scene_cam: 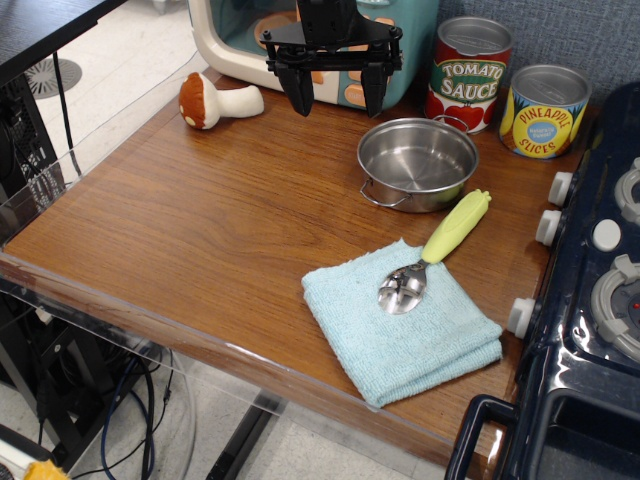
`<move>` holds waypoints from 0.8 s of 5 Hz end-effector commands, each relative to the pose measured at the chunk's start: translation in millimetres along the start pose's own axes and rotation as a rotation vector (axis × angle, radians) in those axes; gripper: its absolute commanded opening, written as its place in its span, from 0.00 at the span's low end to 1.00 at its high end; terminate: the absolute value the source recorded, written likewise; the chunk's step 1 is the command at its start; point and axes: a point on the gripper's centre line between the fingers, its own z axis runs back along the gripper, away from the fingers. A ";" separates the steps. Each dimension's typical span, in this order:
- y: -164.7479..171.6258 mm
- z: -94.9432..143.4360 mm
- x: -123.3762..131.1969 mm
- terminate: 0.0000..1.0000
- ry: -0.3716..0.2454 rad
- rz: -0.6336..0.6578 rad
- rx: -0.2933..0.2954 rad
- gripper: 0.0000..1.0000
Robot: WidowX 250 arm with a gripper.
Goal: Pick up the spoon and move it to the bottom left corner
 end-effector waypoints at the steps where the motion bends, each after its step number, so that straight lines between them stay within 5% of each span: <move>1: 0.0 0.0 0.0 0.00 0.000 0.000 0.000 1.00; 4: -43.2 33.8 -34.5 0.00 -0.050 -0.072 -0.032 1.00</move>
